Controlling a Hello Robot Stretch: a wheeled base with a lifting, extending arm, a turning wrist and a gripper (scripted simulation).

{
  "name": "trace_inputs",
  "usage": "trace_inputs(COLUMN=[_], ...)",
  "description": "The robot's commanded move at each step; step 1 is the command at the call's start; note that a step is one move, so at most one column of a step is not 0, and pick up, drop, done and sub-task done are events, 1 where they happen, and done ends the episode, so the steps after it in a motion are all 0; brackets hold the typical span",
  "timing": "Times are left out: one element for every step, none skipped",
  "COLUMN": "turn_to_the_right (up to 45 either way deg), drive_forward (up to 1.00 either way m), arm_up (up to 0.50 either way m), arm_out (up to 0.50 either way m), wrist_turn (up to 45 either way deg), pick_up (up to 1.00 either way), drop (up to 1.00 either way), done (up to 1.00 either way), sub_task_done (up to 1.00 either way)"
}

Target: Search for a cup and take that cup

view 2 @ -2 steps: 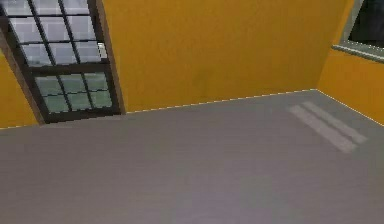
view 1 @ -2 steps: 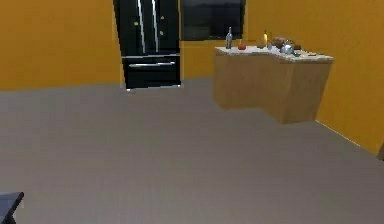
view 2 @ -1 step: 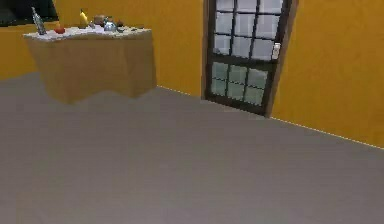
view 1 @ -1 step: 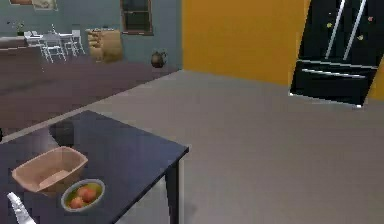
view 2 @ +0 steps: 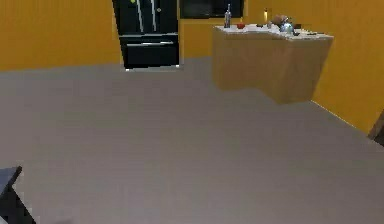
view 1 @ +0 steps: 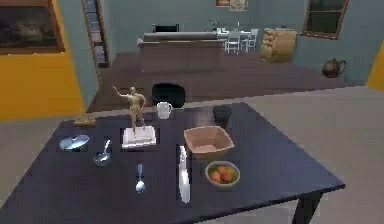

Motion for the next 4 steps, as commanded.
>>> trace_inputs(turn_to_the_right=[-45.0, -33.0, 45.0, 45.0], drive_forward=[0.00, 0.00, 0.00, 0.00], arm_up=[0.00, 0.00, 0.00, 0.00], arm_out=[0.00, 0.00, 0.00, 0.00], wrist_turn=[0.0, 0.0, 0.0, 0.0], pick_up=[0.00, 0.00, 0.00, 0.00], drop=[0.00, 0.00, 0.00, 0.00], done=[0.00, 0.00, 0.00, 0.00], sub_task_done=[0.00, 0.00, 0.00, 0.00])
